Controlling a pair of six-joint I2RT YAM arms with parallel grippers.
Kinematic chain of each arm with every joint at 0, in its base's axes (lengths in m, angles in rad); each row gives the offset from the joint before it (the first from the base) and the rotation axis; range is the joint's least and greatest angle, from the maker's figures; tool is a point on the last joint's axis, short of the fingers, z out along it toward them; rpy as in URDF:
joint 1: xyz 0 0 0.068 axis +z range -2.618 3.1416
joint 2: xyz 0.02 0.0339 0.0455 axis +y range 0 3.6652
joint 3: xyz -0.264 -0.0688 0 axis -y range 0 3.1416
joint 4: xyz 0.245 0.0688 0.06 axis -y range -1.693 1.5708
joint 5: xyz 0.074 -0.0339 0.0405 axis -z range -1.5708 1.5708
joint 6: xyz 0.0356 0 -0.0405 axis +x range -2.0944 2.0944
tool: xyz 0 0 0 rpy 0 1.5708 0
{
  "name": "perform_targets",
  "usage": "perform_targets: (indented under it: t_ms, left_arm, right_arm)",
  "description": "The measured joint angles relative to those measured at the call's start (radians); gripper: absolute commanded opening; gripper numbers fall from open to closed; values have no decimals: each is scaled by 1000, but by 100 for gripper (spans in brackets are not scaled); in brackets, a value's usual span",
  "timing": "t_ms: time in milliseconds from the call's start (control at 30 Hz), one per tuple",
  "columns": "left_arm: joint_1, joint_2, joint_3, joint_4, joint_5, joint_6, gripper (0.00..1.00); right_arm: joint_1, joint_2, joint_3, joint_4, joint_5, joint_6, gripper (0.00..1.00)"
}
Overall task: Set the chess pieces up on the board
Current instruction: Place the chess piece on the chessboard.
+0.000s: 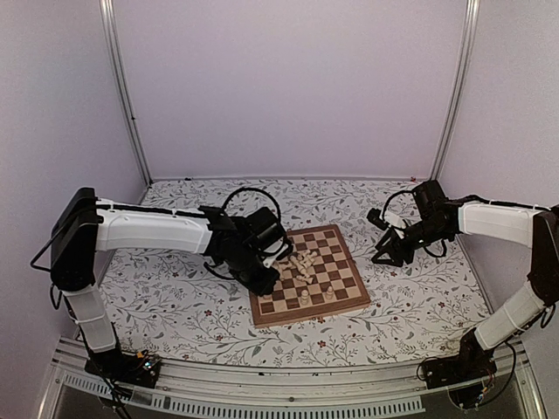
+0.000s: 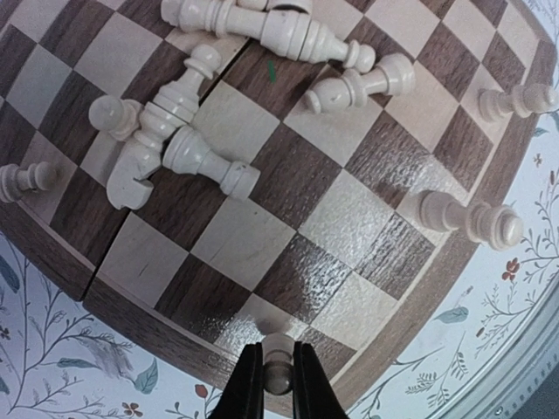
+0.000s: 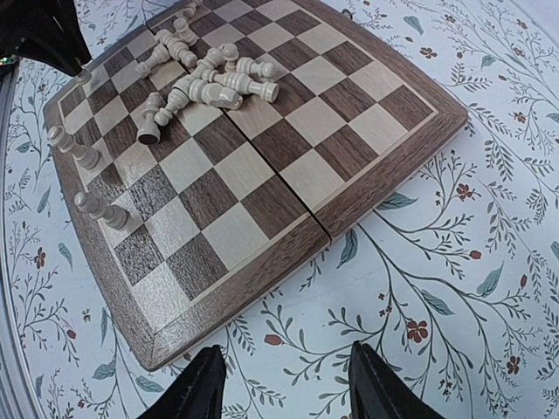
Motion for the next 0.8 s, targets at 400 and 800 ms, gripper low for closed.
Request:
perform_targets:
  t_ms: [400, 800]
  left_arm:
    - [0, 26, 0, -15, -15, 0, 17]
    - [0, 28, 74, -62, -29, 27, 44]
  right_arm:
    - [0, 10, 0, 0, 0, -8, 52]
    - [0, 12, 0, 0, 1, -11, 52]
